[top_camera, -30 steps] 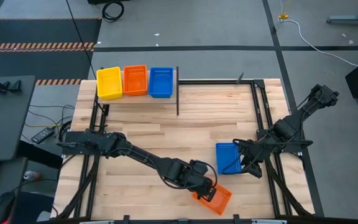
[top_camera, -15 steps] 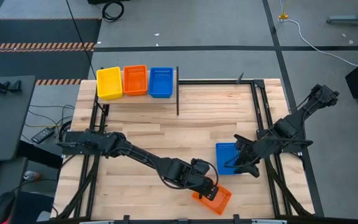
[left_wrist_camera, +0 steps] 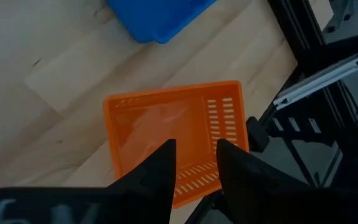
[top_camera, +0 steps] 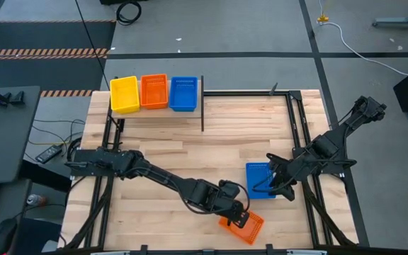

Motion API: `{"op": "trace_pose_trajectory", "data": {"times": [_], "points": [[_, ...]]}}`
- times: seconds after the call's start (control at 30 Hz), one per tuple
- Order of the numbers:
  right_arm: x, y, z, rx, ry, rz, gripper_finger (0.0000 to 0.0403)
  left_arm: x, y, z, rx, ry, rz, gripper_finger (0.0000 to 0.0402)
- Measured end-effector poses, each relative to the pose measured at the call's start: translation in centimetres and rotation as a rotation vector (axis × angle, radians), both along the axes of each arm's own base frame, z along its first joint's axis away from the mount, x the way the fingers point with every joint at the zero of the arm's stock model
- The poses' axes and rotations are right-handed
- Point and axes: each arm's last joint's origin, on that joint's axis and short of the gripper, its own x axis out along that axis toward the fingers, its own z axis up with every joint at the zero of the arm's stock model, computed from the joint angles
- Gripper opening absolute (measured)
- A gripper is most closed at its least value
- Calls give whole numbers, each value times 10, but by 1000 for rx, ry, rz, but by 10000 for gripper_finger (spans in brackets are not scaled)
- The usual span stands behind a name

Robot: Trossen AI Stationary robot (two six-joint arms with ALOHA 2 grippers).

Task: Stack baskets on shelf by color
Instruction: Stack the orange bin on top of the orange bin on the shelf

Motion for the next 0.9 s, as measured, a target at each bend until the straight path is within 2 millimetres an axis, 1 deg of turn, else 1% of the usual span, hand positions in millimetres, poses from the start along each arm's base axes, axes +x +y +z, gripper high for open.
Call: {"op": "trace_pose_trajectory", "data": {"times": [0.33, 0.5, 0.6, 0.73, 0.8, 0.9], "points": [[-4, -3, -4, -37, 57, 19, 214, -1, -3, 0, 4, 8, -53, 123], [-5, -2, -4, -15, 77, 60, 214, -2, -3, -8, 24, 51, -55, 144], [-5, -1, -4, -9, 81, 51, 214, 3, -3, -14, 36, 28, -81, 157], [-5, -2, -4, -6, 79, 15, 214, 13, -7, -6, 9, -96, -139, 156], [-5, -2, -4, -2, 80, 2, 214, 13, -7, -11, 14, -81, -143, 150], [-4, -2, -4, 5, 84, -4, 214, 14, -8, -26, 26, -24, -146, 141]]}}
